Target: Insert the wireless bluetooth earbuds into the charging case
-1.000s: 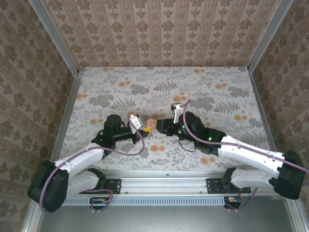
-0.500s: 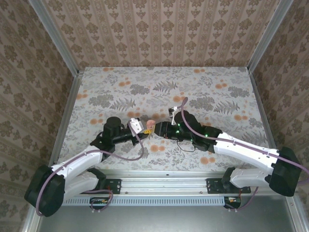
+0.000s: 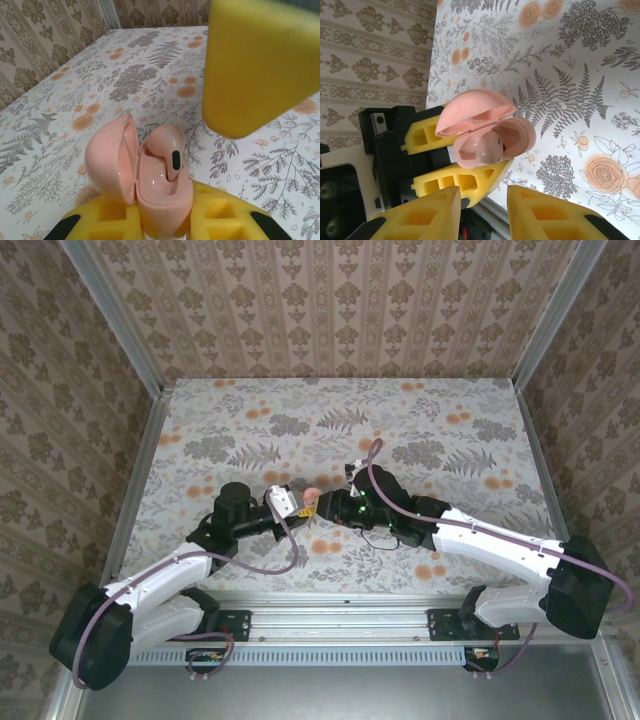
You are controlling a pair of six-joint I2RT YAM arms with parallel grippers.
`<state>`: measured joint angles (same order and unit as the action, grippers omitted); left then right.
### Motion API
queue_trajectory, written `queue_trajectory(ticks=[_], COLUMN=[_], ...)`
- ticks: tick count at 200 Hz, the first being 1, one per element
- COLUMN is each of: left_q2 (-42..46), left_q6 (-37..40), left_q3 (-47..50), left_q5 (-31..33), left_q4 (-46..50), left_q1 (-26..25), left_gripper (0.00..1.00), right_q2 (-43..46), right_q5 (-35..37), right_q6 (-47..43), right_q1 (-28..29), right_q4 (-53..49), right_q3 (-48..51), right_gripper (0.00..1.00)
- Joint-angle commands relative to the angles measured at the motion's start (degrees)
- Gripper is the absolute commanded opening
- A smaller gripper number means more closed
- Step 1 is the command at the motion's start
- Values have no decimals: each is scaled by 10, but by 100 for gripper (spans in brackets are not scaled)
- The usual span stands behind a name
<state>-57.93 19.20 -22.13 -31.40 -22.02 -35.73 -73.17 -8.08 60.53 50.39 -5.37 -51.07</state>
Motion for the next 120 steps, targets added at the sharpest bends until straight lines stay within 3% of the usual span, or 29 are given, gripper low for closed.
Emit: queue_trajectory(ticks=[1, 120], left_q2=[10, 23], left_q6=[12, 12], left_q3=[-1, -5], left_q5=[2, 12], left_q4=[13, 28], left_q1=[-5, -12], left_gripper=[0, 0], right_q2=[-9, -31], right_q5=[-15, -12], right_q6=[10, 2], right_q1=[-4, -11], right_q4=[19, 34], right_q3=[-22, -30], right_gripper=[30, 27])
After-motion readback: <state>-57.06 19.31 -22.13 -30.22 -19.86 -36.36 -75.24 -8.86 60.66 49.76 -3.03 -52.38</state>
